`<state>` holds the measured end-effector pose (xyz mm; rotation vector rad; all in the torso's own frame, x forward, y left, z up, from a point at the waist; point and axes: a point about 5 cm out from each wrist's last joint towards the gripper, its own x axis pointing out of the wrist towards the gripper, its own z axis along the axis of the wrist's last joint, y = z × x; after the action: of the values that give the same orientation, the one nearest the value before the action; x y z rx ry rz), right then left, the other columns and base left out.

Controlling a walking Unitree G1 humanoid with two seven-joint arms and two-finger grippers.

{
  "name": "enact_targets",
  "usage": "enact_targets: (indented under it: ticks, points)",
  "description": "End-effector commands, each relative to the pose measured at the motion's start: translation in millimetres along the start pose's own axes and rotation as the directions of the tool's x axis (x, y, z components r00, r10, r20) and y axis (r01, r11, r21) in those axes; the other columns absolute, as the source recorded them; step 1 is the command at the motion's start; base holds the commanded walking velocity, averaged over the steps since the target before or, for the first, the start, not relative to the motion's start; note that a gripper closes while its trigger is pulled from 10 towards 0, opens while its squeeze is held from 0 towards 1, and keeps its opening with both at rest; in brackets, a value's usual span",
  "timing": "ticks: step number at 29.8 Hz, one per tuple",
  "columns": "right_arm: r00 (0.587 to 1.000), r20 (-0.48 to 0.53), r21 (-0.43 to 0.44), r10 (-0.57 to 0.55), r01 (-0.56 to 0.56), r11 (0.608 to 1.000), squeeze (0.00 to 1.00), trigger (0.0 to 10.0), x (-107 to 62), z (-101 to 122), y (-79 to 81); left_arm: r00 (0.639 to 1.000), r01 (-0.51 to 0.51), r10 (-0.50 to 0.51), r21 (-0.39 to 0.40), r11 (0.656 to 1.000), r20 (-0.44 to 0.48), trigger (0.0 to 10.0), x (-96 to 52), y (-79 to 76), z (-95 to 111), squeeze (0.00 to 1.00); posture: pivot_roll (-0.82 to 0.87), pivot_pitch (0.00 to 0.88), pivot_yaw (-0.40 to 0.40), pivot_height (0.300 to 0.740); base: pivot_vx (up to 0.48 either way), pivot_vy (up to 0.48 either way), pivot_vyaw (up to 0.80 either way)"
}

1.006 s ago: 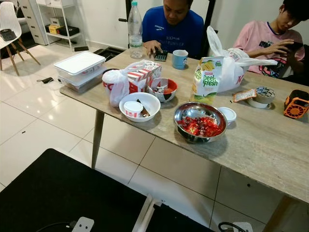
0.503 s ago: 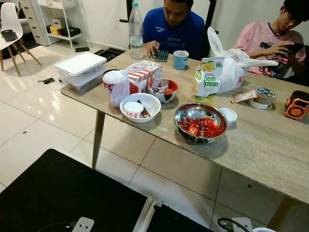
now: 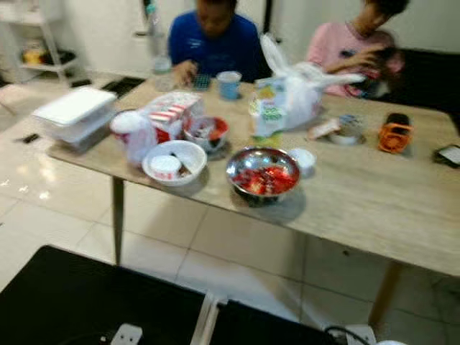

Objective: Restocking fridge

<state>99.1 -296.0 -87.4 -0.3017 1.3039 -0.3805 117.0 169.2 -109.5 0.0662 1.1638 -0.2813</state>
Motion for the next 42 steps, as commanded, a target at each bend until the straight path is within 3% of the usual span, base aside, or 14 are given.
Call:
enact_targets:
  ticks: [1, 32, 42]
  points:
    - [1.000, 0.018, 0.015, -0.001, 0.001, 1.000, 0.00, 10.0, -0.4, 5.2, 3.2, 0.998, 0.014, -0.014, -0.014, 1.000, -0.058, 10.0, -1.7, -3.0, -15.7, 0.00, 0.01, 0.000, -0.008, 0.740, 0.000, 0.000, -0.79]
    - [1.000, 0.015, 0.017, 0.008, -0.008, 1.000, 0.00, 10.0, -0.5, 3.1, 5.8, 0.998, 0.005, -0.004, 0.013, 1.000, -0.055, 10.0, -0.6, -5.1, -13.7, 0.00, 0.00, 0.000, -0.013, 0.740, 0.000, 0.000, -0.79]
    - [0.999, 0.033, 0.000, 0.004, -0.004, 1.000, 0.00, 10.0, -0.4, 7.4, 3.2, 0.998, -0.004, 0.007, 0.046, 0.999, -0.063, 10.0, -0.4, -6.1, -14.7, 0.00, 0.01, 0.000, -0.017, 0.740, 0.000, 0.000, -0.05]
